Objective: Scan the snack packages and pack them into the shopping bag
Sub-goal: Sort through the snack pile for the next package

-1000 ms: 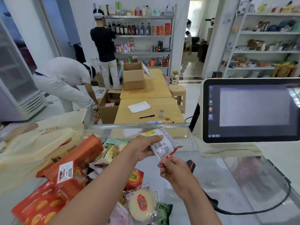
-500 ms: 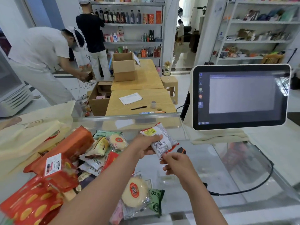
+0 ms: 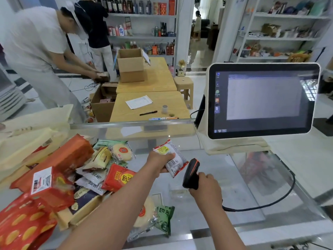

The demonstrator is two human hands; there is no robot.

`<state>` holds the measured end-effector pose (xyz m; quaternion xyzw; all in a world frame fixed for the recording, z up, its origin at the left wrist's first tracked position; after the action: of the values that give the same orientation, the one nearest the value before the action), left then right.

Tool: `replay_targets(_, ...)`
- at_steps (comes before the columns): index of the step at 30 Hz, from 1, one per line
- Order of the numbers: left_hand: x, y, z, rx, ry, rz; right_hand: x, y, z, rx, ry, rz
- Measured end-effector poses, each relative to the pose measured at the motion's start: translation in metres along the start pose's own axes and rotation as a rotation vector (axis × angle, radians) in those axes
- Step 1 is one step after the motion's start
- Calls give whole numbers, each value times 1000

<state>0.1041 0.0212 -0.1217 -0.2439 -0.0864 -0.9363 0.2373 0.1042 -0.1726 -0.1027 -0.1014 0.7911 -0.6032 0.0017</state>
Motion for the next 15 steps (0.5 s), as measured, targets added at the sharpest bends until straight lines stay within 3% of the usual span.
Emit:
replay_targets(3,-3,-2,-4,-1,13,12,-5,4,-1,-69,7,-45)
replay_targets(10,-9,-8,-17,-49,-9,64,6,-21,11,-307,12,76)
replay_targets(15,-10,-9,-21,-37,-24,87,14,-47,9,-512,4,39)
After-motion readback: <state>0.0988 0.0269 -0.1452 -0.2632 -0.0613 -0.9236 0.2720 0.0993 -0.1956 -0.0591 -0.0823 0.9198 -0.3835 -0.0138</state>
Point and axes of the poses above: each hand's wrist, its own x-axis away from the middle knuckle, its own y-axis out of the palm, z = x × y, the point moved 10 cm from there along -x, towards the middle knuckle, and after that the axes turned 2 degrees about y, right-handed, at the moved point
